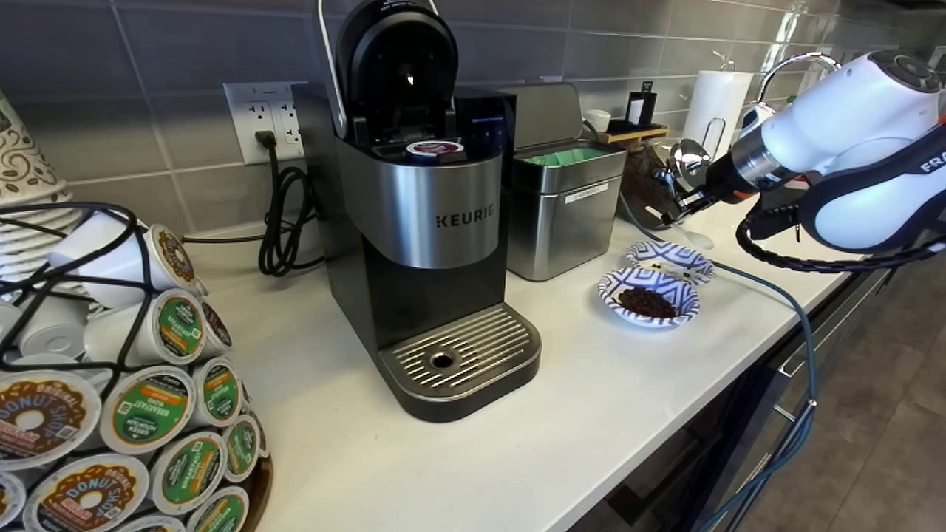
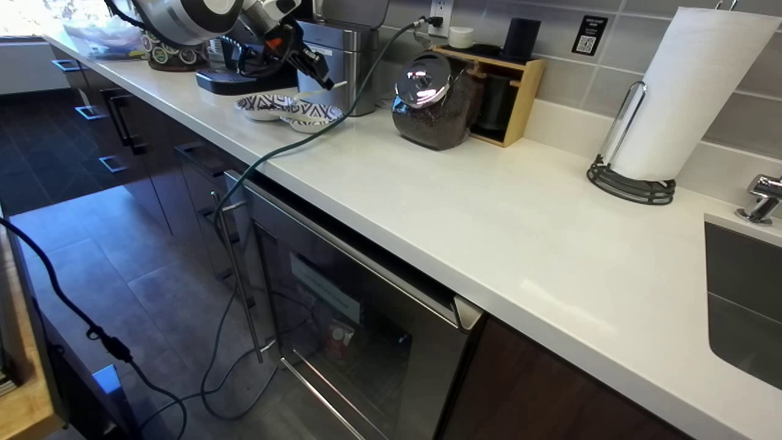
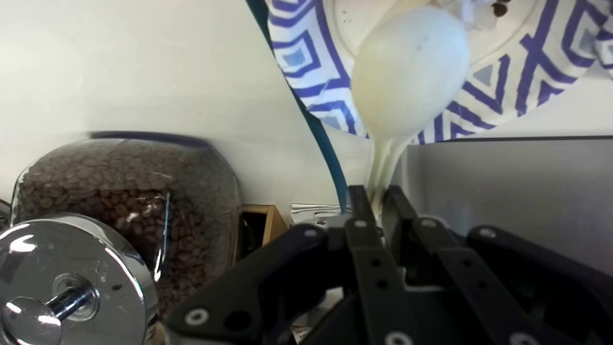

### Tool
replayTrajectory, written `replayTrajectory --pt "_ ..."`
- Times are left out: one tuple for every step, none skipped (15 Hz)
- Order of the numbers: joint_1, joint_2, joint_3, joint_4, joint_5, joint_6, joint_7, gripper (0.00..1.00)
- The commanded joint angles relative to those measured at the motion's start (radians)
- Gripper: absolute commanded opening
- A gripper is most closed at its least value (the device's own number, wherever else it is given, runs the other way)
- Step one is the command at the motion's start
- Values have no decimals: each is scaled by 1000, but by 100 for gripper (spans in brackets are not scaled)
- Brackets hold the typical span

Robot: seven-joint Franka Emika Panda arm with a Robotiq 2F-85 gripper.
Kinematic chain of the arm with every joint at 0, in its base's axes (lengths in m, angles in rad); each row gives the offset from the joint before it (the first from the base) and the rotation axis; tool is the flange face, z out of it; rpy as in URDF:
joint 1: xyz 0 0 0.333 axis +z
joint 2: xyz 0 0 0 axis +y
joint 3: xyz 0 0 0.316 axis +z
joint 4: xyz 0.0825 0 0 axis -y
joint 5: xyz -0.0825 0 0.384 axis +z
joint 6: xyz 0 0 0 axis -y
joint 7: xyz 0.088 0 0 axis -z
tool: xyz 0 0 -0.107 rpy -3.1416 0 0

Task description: Move the white spoon to the bowl on the right.

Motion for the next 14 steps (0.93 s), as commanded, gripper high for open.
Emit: replayTrajectory --pt "56 79 -40 29 57 33 53 3" --pt "62 88 -35 31 69 30 60 3" --pt "70 100 -35 34 81 32 67 3" --pt "80 115 -40 39 90 33 72 3" --pt "89 127 -46 42 99 37 74 3" --pt "96 139 -54 48 106 42 73 3" --pt "96 146 -56 52 113 44 74 3" --pt "101 156 -66 59 120 49 73 3" --pt "101 165 -72 67 124 54 71 3" --pt "97 171 -74 75 129 50 72 3" --pt "94 179 -76 83 133 47 72 3" --pt "89 184 -76 90 136 43 71 3" --pt "80 186 -69 96 138 37 72 3" --pt "74 189 -64 101 139 33 72 5"
